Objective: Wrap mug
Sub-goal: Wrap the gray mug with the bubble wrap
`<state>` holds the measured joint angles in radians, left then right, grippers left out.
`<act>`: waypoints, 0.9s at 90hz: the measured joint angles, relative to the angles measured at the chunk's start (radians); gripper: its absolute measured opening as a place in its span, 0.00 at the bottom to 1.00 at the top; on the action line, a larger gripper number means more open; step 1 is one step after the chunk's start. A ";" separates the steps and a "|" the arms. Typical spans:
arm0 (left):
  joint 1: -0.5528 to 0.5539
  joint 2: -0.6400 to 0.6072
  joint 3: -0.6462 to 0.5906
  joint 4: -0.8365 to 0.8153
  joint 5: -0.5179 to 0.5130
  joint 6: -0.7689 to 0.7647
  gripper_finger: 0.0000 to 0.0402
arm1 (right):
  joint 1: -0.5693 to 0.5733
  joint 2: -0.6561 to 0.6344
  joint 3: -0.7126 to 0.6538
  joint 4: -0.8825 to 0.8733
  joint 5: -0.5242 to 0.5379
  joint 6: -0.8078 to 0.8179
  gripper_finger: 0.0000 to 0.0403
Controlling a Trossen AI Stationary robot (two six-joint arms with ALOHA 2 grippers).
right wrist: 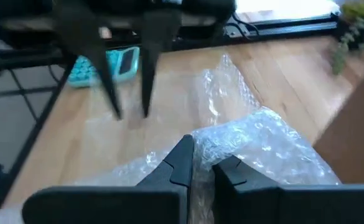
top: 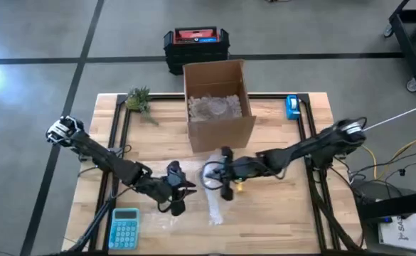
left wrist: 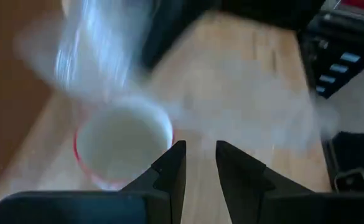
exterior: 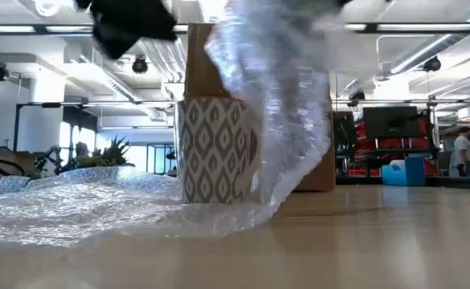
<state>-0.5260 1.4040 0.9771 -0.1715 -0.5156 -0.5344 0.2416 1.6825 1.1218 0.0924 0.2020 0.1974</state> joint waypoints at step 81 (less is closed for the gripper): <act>0.110 0.128 -0.075 0.012 -0.072 -0.093 0.19 | -0.030 0.231 0.279 -0.366 -0.045 -0.064 0.02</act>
<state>-0.4164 1.5321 0.9024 -0.1591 -0.5877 -0.6270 0.2114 1.9132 1.4010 -0.2732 0.1565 0.1335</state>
